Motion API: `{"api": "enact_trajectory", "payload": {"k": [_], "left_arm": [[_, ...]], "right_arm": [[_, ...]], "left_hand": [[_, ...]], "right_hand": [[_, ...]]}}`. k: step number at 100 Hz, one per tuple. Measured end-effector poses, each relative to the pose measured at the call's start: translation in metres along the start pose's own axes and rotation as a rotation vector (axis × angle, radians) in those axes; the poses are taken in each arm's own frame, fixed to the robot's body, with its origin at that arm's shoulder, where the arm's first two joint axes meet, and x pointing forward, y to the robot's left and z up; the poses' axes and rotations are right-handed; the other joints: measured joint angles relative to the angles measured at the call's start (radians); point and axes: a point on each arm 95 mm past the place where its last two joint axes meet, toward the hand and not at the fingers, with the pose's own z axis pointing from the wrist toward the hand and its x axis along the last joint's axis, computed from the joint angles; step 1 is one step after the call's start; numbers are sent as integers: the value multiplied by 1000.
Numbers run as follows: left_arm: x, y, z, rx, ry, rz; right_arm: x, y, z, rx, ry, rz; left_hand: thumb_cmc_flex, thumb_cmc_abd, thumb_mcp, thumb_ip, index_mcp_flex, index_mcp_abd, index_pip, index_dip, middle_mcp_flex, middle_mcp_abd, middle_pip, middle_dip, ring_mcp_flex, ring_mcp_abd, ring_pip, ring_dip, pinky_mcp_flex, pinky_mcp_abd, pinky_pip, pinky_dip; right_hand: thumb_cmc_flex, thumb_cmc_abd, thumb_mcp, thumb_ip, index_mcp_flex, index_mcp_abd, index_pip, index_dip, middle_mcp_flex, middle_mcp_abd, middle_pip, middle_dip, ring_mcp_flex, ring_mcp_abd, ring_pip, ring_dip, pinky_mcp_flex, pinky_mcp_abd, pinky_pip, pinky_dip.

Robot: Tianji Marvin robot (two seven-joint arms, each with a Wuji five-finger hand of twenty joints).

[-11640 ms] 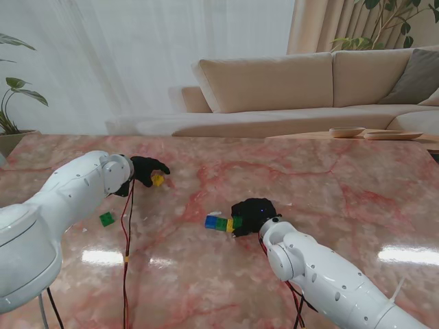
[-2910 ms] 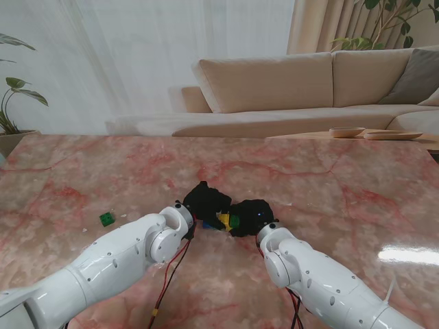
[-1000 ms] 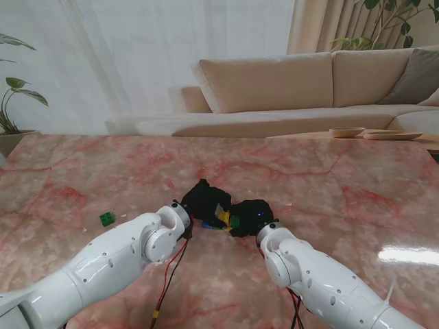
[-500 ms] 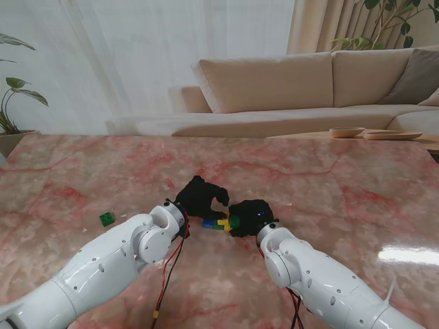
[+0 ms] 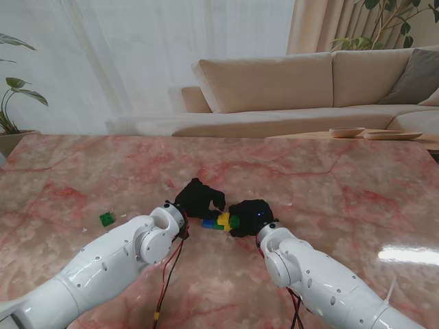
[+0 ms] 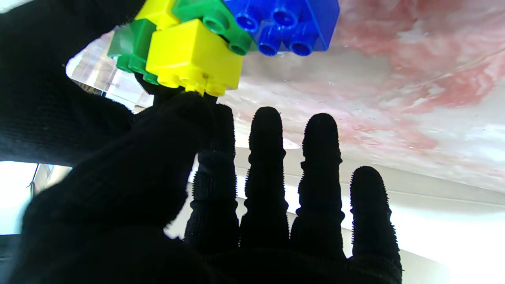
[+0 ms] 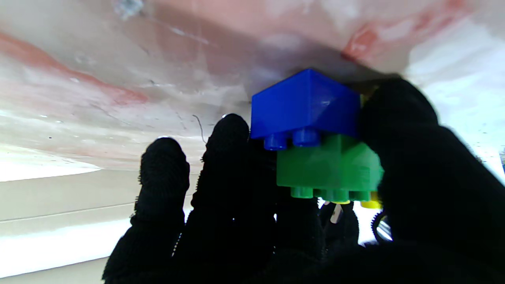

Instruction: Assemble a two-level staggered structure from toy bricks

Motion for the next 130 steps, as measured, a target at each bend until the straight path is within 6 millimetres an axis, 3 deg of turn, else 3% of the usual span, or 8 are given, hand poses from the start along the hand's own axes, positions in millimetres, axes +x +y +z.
{"api": "enact_trajectory", "payload": {"k": [19,45,75,105,130], "left_arm": [[2,2,2,-12,14,9],[3,3,3,-19,31,17],[6,4,4,-25,49,30],[7,5,7,-11,61,54],[10,7,10,5,90,97]], "right_arm": [[0,0,0,0,0,1],[0,0,0,1,0,2],[0,0,0,2,1,1],[0,0,0,3,2,1],[0,0,0,3,2,1]], "left_hand": [[0,0,-10,0,2,-14,0,0,15,-3,0,13,18,0,1,0,0,0,1,0],[0,1,-10,0,64,-33,16,-6,68,-12,13,32,41,0,15,0,2,0,2,0],[0,-15,-20,0,62,-36,57,-8,67,-12,14,54,41,0,25,0,5,0,12,0],[-1,-49,-31,-14,45,-49,150,18,78,-12,100,128,67,0,82,26,16,0,42,0],[9,-71,-30,-12,98,-52,161,-9,113,-10,113,128,92,0,113,39,38,0,85,0]], "right_hand": [[0,0,0,0,0,0,0,0,0,0,0,0,0,0,0,0,0,0,0,0],[0,0,0,0,0,0,0,0,0,0,1,0,0,0,0,0,0,0,0,0],[0,0,0,0,0,0,1,0,0,0,1,0,0,0,0,0,0,0,0,0],[0,0,0,0,0,0,2,0,0,0,1,1,0,0,0,0,0,0,0,0],[0,0,0,0,0,0,3,0,0,0,2,2,0,0,0,1,0,0,0,0]]}}
